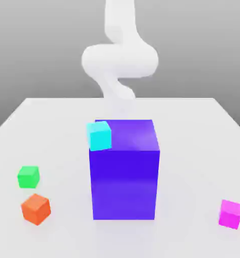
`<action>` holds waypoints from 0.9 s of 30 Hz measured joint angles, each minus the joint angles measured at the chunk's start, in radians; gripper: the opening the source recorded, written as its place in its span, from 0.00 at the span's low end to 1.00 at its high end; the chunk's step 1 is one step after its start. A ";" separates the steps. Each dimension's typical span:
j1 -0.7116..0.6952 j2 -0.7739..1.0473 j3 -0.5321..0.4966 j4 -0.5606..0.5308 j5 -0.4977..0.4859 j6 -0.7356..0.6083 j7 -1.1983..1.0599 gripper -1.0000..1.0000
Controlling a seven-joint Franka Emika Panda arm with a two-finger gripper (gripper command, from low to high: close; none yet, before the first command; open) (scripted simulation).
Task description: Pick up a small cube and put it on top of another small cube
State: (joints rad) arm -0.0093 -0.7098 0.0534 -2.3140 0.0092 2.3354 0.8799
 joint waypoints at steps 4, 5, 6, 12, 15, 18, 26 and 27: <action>-0.013 0.147 0.094 -0.023 0.004 0.059 0.140 0.50; -0.016 0.182 0.118 -0.029 0.003 0.073 0.175 0.50; -0.018 0.217 0.141 -0.035 0.000 0.088 0.212 0.50; -0.025 0.431 0.281 -0.069 -0.045 0.174 0.451 0.50; -0.018 0.542 0.341 -0.085 -0.089 0.216 0.586 0.50; 0.013 0.657 0.384 -0.101 -0.148 0.255 0.731 0.50; 0.173 0.960 0.373 -0.143 -0.280 0.361 1.100 0.50; 0.191 0.997 0.362 -0.141 -0.303 0.380 1.134 0.50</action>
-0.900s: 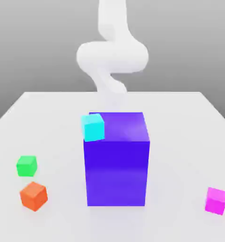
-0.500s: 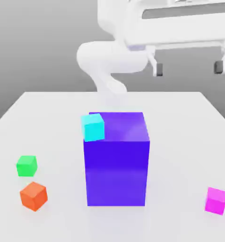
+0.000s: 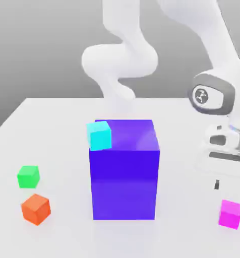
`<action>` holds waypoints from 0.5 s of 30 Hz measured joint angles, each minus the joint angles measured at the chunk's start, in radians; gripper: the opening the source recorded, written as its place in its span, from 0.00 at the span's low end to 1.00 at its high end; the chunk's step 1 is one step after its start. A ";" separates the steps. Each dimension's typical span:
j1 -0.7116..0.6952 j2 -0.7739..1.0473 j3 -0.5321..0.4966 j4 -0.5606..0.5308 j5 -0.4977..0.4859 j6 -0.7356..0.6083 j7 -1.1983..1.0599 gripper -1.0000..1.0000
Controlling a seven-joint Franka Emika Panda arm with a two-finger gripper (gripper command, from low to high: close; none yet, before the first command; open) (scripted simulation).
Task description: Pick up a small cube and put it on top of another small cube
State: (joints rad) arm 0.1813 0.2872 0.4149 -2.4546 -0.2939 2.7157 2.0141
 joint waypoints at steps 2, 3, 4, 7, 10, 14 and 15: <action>0.047 0.073 -0.050 0.013 -0.051 0.048 0.052 0.50; 0.066 0.109 -0.074 0.022 -0.084 0.072 0.078 0.50; 0.091 0.145 -0.104 0.031 -0.110 0.098 0.099 0.50; 0.110 0.170 -0.127 0.038 -0.129 0.118 0.114 0.00; 0.110 0.170 -0.127 0.038 -0.129 0.120 0.114 0.00; 0.077 0.118 -0.084 0.023 -0.085 0.081 0.082 0.00; 0.059 0.084 -0.060 0.015 -0.056 0.057 0.060 0.00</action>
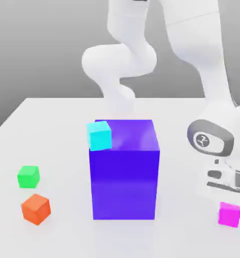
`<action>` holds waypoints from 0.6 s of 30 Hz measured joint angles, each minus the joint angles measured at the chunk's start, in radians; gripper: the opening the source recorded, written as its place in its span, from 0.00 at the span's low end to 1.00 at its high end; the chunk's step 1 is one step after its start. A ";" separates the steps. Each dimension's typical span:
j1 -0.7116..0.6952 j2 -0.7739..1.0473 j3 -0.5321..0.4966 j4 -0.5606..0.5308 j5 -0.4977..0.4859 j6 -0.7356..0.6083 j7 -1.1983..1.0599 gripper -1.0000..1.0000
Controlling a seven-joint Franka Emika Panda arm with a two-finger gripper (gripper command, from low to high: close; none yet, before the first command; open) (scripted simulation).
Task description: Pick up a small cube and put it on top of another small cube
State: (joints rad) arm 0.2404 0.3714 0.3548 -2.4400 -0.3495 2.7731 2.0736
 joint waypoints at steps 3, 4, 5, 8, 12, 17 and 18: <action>-0.044 -0.081 0.048 -0.005 0.067 -0.051 -0.081 0.00; -0.068 -0.099 0.041 -0.006 0.073 -0.056 -0.113 0.00; -0.095 -0.116 0.028 -0.008 0.075 -0.058 -0.146 0.00; -0.184 -0.169 -0.024 -0.021 0.084 -0.062 -0.253 0.00; -0.301 -0.241 -0.099 -0.040 0.113 -0.063 -0.410 0.00; -0.525 -0.331 -0.201 -0.100 0.157 -0.067 -0.588 0.00; -0.571 -0.349 -0.221 -0.120 0.165 -0.069 -0.618 0.00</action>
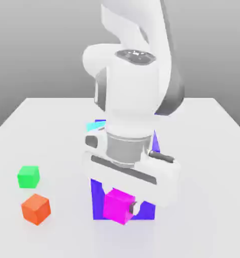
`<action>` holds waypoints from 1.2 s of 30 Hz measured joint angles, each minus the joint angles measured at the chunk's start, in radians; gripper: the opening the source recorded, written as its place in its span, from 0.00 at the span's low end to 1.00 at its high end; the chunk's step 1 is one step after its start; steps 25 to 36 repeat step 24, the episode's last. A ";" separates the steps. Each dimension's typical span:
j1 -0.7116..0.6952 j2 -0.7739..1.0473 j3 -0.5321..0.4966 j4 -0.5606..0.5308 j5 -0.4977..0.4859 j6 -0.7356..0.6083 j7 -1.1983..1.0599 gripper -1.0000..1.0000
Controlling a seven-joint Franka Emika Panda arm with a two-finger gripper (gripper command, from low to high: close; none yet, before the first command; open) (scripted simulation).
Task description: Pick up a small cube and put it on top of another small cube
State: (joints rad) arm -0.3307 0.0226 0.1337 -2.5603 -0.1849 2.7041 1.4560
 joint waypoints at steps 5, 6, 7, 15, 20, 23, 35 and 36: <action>-0.210 -0.084 -0.105 -0.105 0.052 -0.009 -0.152 0.00; -0.241 -0.099 -0.130 -0.126 0.064 -0.011 -0.184 0.00; -0.268 -0.114 -0.156 -0.147 0.077 -0.013 -0.216 0.00; -0.387 -0.113 -0.322 -0.264 0.154 0.035 -0.360 0.00; -0.382 0.024 -0.313 -0.260 0.231 0.165 -0.415 0.00; -0.389 0.069 -0.301 -0.260 0.256 0.207 -0.432 1.00; -0.389 0.069 -0.301 -0.260 0.256 0.207 -0.432 1.00; -0.389 0.069 -0.301 -0.260 0.256 0.207 -0.432 1.00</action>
